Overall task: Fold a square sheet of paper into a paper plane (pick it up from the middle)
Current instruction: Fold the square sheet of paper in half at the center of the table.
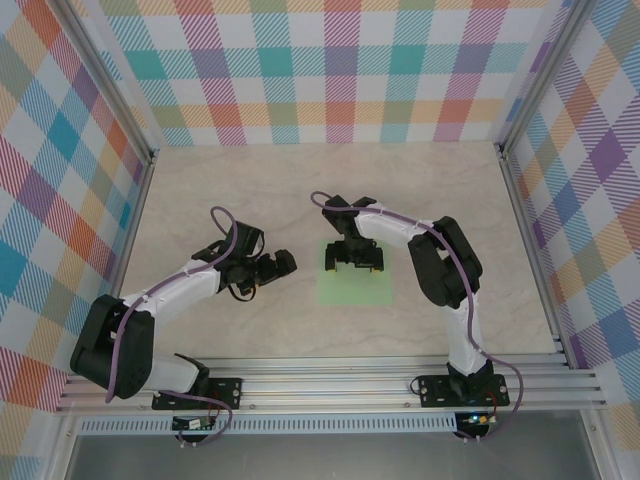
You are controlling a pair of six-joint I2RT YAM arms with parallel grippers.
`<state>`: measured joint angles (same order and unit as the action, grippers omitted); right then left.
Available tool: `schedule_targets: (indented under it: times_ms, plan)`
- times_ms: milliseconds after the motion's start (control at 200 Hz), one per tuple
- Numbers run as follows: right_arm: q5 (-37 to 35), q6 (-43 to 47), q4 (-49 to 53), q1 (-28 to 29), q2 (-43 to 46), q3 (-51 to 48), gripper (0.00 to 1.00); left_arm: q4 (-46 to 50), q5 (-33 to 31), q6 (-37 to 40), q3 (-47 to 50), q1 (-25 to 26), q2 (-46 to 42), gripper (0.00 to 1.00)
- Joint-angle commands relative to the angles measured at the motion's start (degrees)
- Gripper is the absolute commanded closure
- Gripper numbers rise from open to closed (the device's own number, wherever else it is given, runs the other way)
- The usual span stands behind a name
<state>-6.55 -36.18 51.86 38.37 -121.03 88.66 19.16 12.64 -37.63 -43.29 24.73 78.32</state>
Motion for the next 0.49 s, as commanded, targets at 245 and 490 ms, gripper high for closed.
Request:
schedule_targets:
  times_ms: [245,490]
  plan:
    - [-1.0,-0.4,1.0,0.7,-4.8,-1.3,0.05,0.7,0.8,1.3,-1.8,0.6,0.5,0.00]
    - [-1.1,0.0,1.1,0.7,-4.4,-0.9,0.07,0.9,0.9,1.4,-2.0,0.7,0.7,0.00]
